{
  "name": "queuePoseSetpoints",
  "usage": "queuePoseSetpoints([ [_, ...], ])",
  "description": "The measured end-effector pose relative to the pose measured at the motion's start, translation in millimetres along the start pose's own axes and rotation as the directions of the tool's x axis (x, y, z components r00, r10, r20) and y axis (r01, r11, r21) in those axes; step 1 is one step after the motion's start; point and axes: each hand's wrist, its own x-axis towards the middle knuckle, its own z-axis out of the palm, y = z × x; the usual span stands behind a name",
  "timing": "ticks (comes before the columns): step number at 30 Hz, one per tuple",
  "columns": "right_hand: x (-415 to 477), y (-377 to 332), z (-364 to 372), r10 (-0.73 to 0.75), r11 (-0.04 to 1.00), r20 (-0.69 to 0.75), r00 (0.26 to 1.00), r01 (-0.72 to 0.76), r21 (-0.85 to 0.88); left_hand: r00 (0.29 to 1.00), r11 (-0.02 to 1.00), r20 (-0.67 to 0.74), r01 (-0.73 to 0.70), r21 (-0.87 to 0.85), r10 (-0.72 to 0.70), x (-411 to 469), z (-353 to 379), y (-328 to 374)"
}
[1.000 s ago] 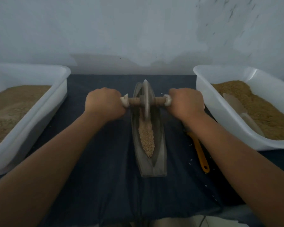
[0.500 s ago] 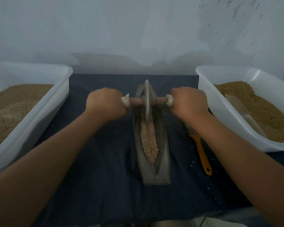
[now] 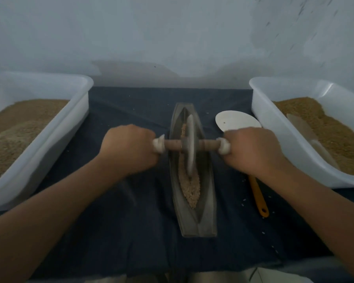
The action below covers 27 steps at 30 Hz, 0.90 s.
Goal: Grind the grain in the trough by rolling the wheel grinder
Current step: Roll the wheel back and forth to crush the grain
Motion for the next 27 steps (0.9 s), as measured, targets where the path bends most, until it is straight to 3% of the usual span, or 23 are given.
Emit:
queuePoseSetpoints([
  [3,51.6,-0.9,1.9,0.03,0.999,-0.152,0.988,-0.033,-0.021,0.993,0.992,0.043,0.113,-0.062,-0.111,53.5,5.2,-3.9],
  [7,64.6,-3.4,-2.7,0.064,0.997,-0.115,0.991,-0.067,-0.025,0.989,0.989,0.044,0.141,-0.052,-0.138,59.0,1.6,0.2],
  [10,23.9,-5.5,0.3,0.03,0.999,-0.038,0.999,-0.029,0.03,0.998,0.996,0.019,0.066,-0.067,-0.065,3.8,3.7,-1.3],
  [14,-35.3,-3.8,-1.7,-0.119,0.989,-0.15,0.982,0.13,0.07,0.989,0.989,-0.12,-0.096,-0.115,0.082,-54.7,-6.3,-0.5],
  [16,-34.3,-3.6,-0.5,-0.109,0.992,-0.191,0.976,0.12,0.048,0.985,0.994,-0.147,-0.097,-0.055,0.088,-47.6,-9.4,1.1],
  [19,5.2,-5.4,9.2,0.014,1.0,-0.193,0.981,-0.01,0.021,0.999,0.999,-0.037,-0.003,0.034,0.005,0.7,-7.4,2.7],
  [23,53.8,-2.8,23.0,0.139,0.99,-0.15,0.979,-0.136,0.029,0.997,0.997,0.014,0.082,0.008,-0.082,60.2,-11.1,3.8],
  [27,34.0,-4.9,5.7,0.093,0.994,-0.036,0.995,-0.091,0.06,0.991,0.998,0.112,0.068,-0.002,-0.067,37.7,-18.6,5.1],
])
